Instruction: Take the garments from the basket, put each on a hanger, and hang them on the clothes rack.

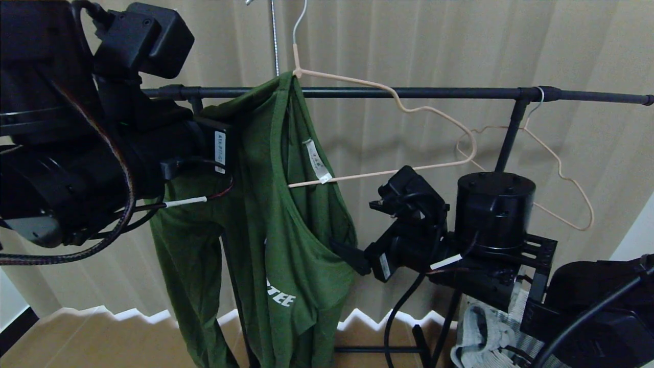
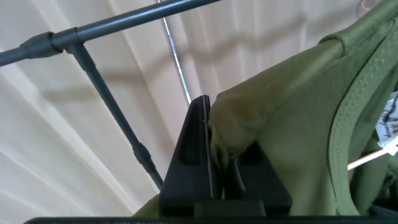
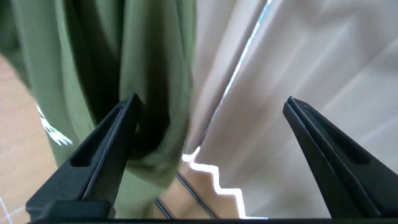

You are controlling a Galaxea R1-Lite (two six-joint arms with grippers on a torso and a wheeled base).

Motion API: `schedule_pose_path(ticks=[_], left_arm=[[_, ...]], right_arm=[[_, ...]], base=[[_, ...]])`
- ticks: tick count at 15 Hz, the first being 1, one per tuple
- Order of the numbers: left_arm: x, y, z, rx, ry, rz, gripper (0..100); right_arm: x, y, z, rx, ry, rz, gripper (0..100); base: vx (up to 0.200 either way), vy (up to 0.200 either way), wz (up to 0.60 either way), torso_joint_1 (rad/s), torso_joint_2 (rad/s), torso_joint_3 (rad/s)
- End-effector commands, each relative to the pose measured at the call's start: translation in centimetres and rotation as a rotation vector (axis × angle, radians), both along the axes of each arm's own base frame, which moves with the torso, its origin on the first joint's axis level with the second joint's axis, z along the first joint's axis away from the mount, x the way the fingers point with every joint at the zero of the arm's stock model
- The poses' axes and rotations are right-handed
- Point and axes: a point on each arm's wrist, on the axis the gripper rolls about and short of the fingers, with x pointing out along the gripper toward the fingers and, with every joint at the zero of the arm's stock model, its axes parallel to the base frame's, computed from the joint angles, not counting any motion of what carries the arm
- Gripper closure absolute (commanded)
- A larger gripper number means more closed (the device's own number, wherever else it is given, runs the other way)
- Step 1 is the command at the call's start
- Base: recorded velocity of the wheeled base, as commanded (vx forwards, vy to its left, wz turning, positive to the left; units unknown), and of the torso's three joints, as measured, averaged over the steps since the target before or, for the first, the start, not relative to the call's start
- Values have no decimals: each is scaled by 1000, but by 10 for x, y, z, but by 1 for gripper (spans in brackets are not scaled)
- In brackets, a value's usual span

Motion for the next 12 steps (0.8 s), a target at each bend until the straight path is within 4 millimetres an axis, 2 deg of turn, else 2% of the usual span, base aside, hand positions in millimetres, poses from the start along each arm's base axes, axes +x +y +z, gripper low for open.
schedule_pose_path(ticks=[1,4,6,10,12], left_arm=[[-3,2,3,-6,-9,0,100],[-4,5,4,-2,-13,8,100],[-2,7,-3,32,3,19,100],[0,31,-20,203,24,90,100],[-3,34,-27,219,43,94,100]], right_arm=[[4,-6,-6,-16,16,-21,0],[5,-25,-8,-35,25,-96,0],[1,-45,-2,-33,17,-145,0],[0,-91,14,-7,-18,-279,0],[4,-105,21,9,-40,-329,0]], base=[[0,0,0,0,0,0],[0,0,0,0,0,0],[0,0,0,0,0,0],[0,0,0,0,0,0],[0,0,0,0,0,0]])
